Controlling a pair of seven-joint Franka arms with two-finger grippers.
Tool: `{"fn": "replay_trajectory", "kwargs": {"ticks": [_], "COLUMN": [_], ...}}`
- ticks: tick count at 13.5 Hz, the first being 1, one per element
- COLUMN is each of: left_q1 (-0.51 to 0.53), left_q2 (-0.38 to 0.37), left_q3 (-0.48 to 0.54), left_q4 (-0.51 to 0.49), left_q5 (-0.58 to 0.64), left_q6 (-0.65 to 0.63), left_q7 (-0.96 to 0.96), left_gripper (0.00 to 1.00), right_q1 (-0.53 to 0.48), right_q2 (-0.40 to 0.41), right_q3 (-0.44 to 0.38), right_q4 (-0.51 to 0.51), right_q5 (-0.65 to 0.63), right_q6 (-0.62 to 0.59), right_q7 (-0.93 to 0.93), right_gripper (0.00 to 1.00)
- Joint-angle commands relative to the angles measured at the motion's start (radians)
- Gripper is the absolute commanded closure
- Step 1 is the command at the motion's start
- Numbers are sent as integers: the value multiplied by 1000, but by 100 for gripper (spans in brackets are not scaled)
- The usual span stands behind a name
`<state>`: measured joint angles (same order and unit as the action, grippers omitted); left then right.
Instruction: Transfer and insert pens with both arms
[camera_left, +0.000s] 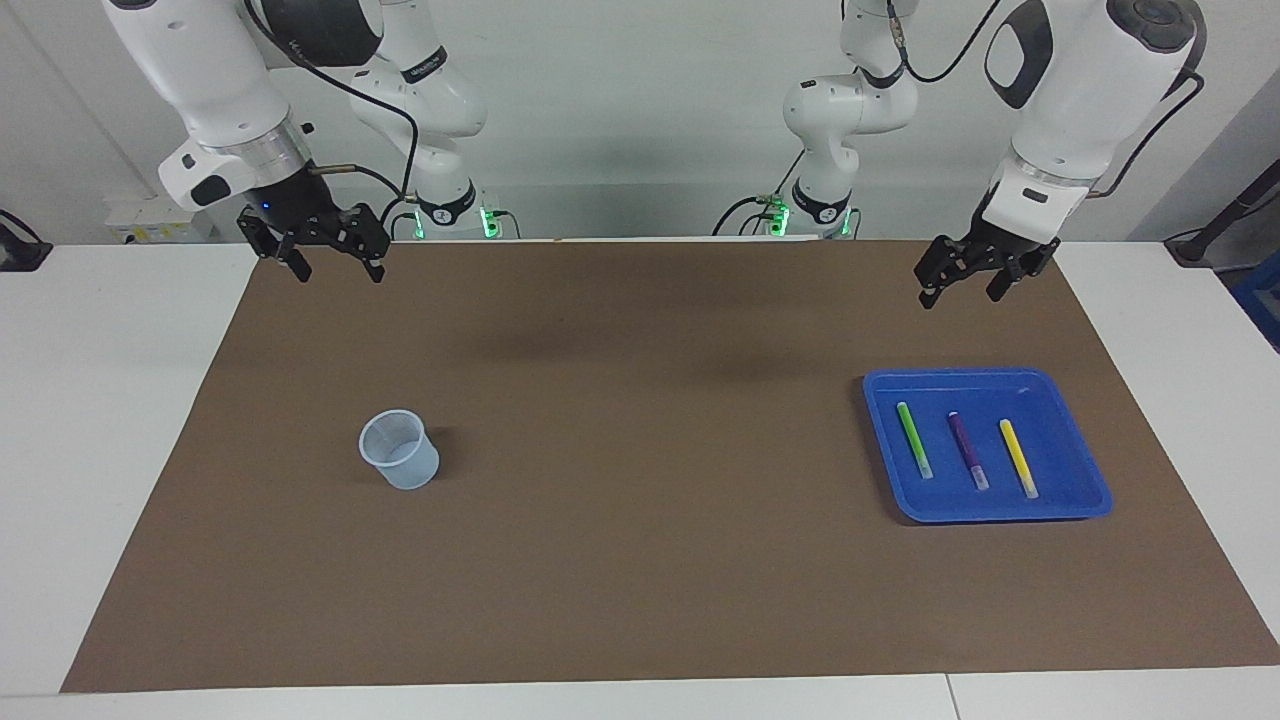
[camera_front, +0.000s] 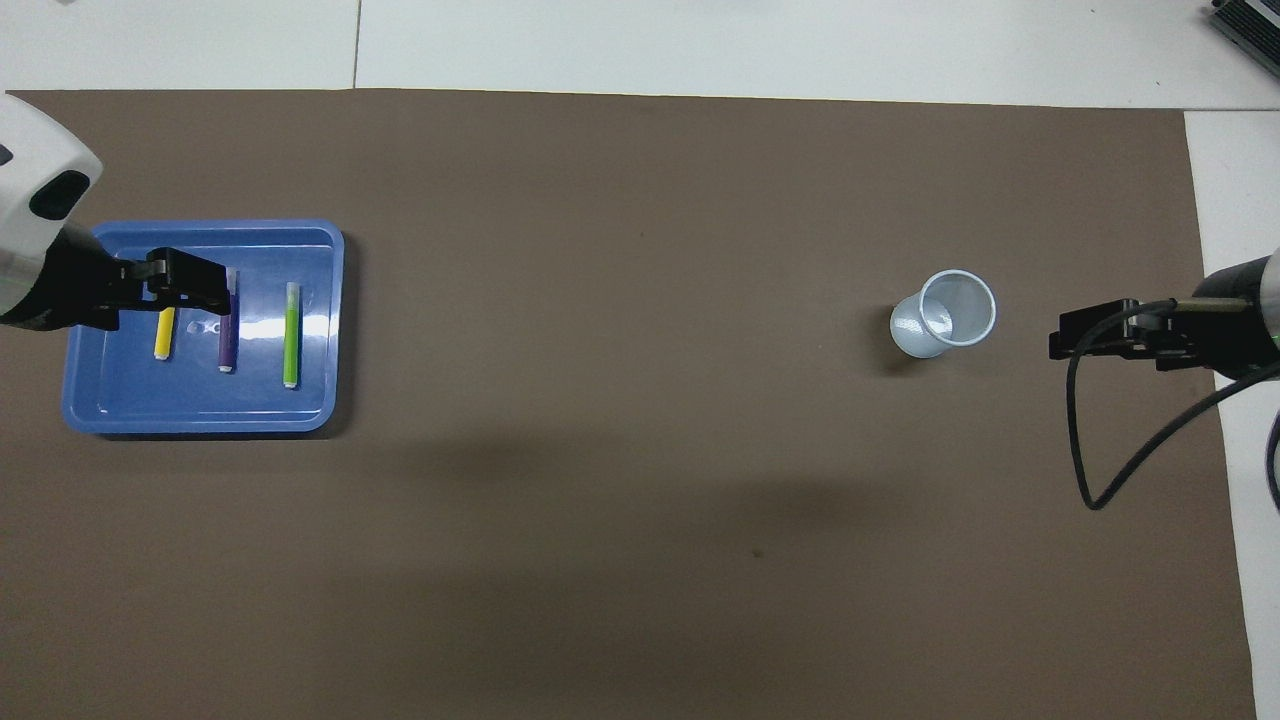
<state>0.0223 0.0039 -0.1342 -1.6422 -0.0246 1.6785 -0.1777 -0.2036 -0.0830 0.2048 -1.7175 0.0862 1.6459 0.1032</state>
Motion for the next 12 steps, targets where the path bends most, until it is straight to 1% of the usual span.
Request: {"fn": "replay_trajectory", "kwargs": {"ticks": [1,6,8,12], "left_q1": [14,14,14,13], "left_q2": [-16,-33,-33,-32], "left_q3": [-8,-8,-7,-7], "left_q4": [-28,-67,-68,-61], "left_q5": [6,6,6,6], "left_q6": [20,23,29,29], "left_q7": [9,9,6,9], "left_gripper": [0,0,0,0], "right_q1": [-10,-10,-13,-17], "right_q2": [-26,-26,-29,-30], "right_q3": [4,4,4,2], "right_q4": [-22,-22,-22,-22], "right_q5": [-19,-19,-19,-19], "right_q6": [-14,-15,-40,-37], "right_q7": [-27,-28,-28,-27], "right_gripper": [0,0,0,0]}}
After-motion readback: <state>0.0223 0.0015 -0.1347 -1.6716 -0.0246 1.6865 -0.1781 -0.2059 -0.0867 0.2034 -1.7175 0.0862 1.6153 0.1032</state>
